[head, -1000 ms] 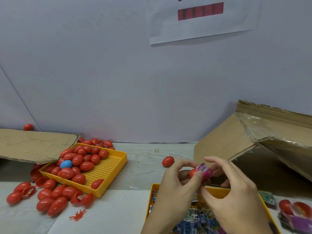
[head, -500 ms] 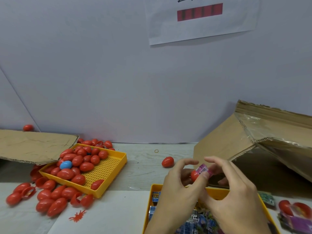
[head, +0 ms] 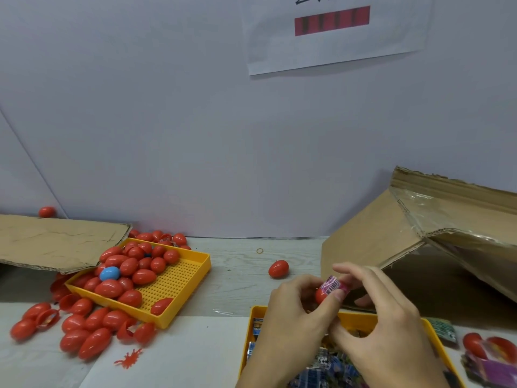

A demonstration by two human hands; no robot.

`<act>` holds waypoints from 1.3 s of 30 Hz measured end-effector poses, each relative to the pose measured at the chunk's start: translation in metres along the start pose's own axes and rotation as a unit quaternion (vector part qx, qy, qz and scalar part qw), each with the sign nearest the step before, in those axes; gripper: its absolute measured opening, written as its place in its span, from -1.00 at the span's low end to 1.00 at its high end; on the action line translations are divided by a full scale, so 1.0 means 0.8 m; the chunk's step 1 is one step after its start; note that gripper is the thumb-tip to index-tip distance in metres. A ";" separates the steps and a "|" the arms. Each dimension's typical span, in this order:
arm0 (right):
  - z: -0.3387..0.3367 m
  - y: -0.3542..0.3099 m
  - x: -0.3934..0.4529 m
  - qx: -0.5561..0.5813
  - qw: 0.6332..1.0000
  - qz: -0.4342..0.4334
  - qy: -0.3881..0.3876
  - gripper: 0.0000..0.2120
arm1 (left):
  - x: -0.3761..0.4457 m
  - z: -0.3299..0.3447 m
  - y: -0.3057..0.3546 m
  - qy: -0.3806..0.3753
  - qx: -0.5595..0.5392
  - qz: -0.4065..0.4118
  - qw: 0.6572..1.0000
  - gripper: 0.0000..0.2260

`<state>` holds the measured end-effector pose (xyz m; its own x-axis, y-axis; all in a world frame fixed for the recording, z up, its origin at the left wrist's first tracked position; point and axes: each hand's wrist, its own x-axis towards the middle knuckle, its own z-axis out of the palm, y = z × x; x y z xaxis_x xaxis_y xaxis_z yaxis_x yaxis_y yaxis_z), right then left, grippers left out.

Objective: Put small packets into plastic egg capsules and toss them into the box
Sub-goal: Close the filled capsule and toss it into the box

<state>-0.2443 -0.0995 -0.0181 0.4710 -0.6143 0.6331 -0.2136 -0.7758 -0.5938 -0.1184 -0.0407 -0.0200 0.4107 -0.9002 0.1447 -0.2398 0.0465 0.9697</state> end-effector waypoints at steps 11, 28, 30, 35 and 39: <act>0.003 0.004 0.000 0.015 1.000 -0.021 -0.009 -0.24 | -0.003 0.001 0.004 -0.023 0.039 0.003 0.999 -0.77; -0.002 0.001 0.001 0.032 0.999 -0.016 0.004 -0.34 | 0.001 -0.005 0.000 -0.021 -0.001 -0.002 1.000 -0.67; -0.002 0.000 0.001 0.031 0.999 -0.015 0.010 -0.38 | 0.001 -0.005 0.003 -0.014 -0.022 0.009 1.000 -0.78; -0.004 -0.001 0.000 0.029 0.999 -0.008 0.014 -0.39 | 0.000 -0.001 0.010 -0.020 -0.050 0.011 0.998 -0.83; -0.002 -0.003 0.001 0.028 0.999 -0.004 0.021 -0.39 | 0.000 0.003 0.012 -0.024 -0.087 -0.004 0.996 -0.80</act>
<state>-0.2451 -0.0981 -0.0155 0.4359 -0.6143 0.6577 -0.1608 -0.7723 -0.6146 -0.1231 -0.0413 -0.0111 0.3675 -0.9206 0.1321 -0.0798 0.1103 0.9907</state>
